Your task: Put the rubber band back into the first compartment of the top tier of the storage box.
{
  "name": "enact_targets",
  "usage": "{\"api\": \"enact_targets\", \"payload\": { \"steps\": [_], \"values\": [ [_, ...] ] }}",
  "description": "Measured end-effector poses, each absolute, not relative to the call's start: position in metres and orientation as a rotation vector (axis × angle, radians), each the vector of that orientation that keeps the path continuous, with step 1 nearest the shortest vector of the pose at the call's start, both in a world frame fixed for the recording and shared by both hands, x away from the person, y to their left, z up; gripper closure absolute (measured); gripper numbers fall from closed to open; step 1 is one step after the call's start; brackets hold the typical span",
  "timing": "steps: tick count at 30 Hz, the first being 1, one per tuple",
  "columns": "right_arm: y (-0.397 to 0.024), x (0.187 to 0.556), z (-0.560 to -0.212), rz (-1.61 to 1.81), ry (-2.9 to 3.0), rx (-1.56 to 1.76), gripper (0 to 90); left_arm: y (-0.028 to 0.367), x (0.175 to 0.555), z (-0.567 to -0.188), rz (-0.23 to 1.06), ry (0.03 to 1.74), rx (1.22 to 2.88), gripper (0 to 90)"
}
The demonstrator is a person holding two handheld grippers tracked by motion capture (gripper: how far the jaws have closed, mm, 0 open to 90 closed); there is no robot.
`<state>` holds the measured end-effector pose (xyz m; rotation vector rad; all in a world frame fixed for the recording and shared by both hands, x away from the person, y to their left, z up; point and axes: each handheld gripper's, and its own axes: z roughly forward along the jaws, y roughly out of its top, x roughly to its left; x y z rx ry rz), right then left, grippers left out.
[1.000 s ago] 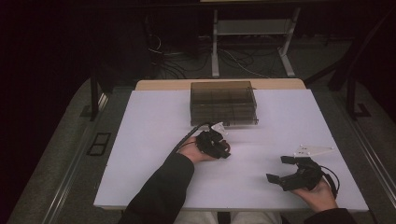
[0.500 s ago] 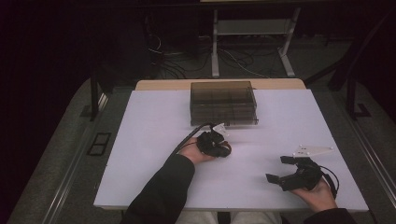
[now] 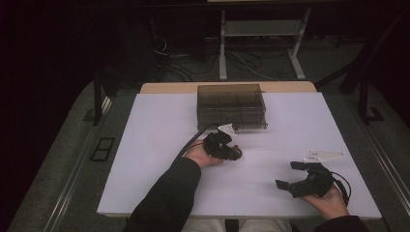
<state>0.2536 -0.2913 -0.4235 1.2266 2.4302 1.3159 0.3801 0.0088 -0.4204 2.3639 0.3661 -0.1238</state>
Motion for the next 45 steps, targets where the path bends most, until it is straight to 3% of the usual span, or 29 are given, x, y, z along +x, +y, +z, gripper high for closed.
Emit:
{"api": "enact_targets", "payload": {
  "steps": [45],
  "values": [
    [-0.292,0.254,-0.422,1.328,2.417,1.227,0.2,0.022,0.377,-0.354,-0.083,0.290,2.330,85.1]
  ]
}}
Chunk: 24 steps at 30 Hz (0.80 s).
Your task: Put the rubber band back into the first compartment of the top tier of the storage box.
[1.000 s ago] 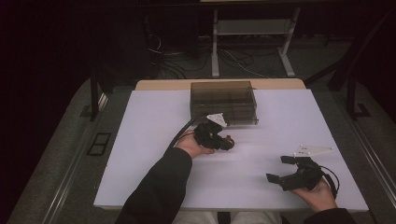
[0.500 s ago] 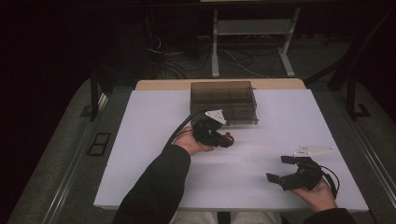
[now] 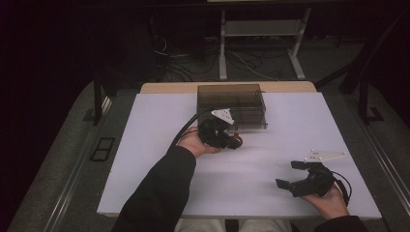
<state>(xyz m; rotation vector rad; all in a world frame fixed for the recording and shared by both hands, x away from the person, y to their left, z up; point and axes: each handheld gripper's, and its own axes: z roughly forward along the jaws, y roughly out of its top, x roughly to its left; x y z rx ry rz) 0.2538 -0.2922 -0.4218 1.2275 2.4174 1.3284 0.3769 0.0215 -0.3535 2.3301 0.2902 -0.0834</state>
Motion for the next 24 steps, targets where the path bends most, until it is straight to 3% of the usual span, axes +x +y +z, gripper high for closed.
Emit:
{"api": "enact_targets", "payload": {
  "steps": [24],
  "values": [
    [-0.291,0.254,-0.422,1.326,2.421,1.234,0.2,0.042,0.384,-0.332,-0.024,0.309,2.304,85.0]
  ]
}}
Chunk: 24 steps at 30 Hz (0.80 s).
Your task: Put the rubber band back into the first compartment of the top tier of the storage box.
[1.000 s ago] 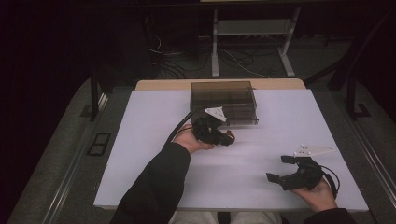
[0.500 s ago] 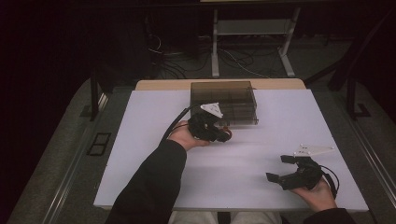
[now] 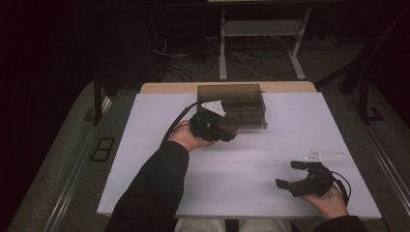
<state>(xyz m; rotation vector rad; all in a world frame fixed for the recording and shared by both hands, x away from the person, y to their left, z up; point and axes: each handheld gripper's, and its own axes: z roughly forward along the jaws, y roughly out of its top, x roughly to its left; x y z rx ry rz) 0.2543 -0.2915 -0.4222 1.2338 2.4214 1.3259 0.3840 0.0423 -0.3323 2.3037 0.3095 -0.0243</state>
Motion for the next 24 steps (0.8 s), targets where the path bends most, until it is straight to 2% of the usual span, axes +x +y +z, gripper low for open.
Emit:
{"api": "enact_targets", "payload": {
  "steps": [24],
  "values": [
    [-0.294,0.254,-0.422,1.327,2.417,1.236,0.2,0.067,0.405,-0.311,0.038,0.400,2.219,85.0]
  ]
}}
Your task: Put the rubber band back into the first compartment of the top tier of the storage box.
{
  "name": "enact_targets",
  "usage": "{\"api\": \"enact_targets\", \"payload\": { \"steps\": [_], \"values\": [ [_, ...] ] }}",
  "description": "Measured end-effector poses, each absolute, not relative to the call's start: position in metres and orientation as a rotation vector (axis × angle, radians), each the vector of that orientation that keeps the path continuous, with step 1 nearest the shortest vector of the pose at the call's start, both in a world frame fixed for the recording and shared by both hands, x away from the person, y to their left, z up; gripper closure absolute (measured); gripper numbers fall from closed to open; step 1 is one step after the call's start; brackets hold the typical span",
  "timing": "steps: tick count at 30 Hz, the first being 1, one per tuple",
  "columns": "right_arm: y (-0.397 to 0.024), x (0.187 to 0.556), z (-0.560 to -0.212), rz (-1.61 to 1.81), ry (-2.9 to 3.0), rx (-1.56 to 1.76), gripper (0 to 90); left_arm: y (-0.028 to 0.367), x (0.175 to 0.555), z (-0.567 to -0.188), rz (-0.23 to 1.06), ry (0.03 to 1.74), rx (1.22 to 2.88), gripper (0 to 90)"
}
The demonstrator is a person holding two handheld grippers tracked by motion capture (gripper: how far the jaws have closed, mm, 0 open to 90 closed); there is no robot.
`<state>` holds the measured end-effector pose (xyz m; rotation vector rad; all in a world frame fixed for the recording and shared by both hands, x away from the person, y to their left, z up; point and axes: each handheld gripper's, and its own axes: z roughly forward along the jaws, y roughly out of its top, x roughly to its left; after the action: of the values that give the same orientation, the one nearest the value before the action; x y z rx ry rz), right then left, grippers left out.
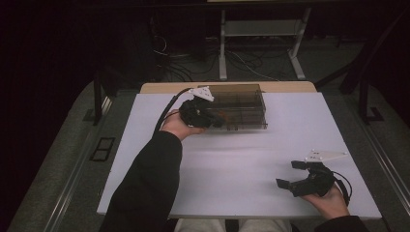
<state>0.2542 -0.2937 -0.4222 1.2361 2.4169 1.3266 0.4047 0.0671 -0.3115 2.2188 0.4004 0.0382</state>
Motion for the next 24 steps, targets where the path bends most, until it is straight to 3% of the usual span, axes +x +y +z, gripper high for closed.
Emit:
{"api": "enact_targets", "payload": {
  "steps": [24],
  "values": [
    [-0.296,0.254,-0.421,1.332,2.410,1.240,0.2,0.079,0.427,-0.321,0.139,0.513,2.182,84.9]
  ]
}}
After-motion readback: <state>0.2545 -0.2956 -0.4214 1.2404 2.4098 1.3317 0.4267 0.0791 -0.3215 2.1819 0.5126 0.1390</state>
